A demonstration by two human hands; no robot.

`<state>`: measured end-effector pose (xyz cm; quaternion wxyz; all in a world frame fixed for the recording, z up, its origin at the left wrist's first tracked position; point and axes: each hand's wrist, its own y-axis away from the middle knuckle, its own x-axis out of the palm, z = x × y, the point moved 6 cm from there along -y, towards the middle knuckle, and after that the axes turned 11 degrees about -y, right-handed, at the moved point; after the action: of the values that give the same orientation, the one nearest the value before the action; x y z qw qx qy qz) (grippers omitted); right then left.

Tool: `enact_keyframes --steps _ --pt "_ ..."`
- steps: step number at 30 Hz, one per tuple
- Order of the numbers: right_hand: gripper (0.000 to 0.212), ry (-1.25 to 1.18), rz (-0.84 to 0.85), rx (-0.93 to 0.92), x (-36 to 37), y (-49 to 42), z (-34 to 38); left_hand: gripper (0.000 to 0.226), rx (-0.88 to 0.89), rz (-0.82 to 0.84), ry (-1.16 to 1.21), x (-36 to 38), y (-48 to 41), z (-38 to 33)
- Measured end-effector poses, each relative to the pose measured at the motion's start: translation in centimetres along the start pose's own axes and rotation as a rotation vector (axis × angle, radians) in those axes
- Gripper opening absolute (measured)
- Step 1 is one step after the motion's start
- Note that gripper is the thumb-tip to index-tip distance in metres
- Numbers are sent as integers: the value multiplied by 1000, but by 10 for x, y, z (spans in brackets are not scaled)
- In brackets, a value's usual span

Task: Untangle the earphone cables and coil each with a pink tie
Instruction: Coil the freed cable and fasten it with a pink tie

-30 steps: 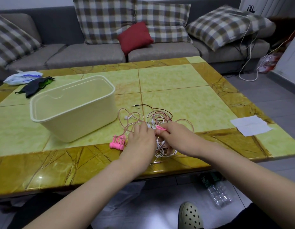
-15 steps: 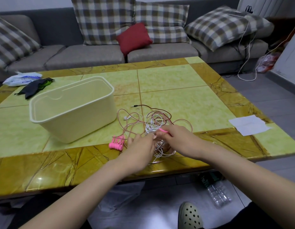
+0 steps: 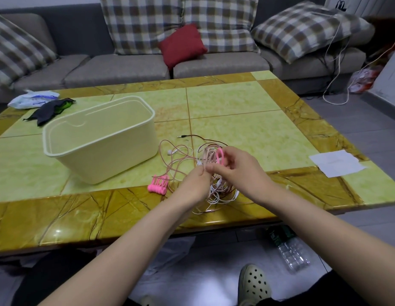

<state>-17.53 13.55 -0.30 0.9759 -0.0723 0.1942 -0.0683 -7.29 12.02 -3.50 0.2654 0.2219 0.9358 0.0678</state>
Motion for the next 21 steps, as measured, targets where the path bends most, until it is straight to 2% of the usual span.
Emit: enact_keyframes --steps 6,10,17,21 --pt "38 -228 -111 149 -10 1 -19 32 -12 -38 35 2 4 -3" --pt "42 -178 -131 142 -13 5 -25 33 -35 -25 65 5 3 3" --pt "36 59 -8 9 -2 15 -26 26 -66 85 176 15 -2 11" --pt "34 54 52 5 0 18 -26 21 -54 116 165 13 -1 15"
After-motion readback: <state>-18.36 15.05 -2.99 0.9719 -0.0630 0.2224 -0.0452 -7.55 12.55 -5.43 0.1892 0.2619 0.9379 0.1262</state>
